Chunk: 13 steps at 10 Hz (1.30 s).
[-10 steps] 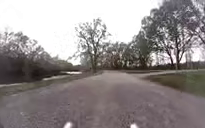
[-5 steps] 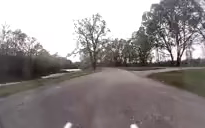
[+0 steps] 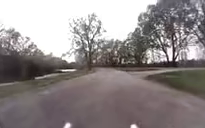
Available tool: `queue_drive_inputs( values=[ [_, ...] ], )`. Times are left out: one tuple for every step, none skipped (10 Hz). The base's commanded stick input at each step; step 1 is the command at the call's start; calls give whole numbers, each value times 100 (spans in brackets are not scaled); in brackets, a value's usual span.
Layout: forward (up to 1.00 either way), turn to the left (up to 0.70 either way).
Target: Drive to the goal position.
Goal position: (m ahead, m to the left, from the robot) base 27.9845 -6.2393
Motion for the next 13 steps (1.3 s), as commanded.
queue_drive_inputs(
  values=[
    [100,0],
    [100,0],
    [100,0],
    [100,0],
    [100,0],
    [100,0],
    [100,0],
    [100,0],
    [100,0],
    [100,0],
    [100,0],
    [100,0],
    [100,0]
  ],
)
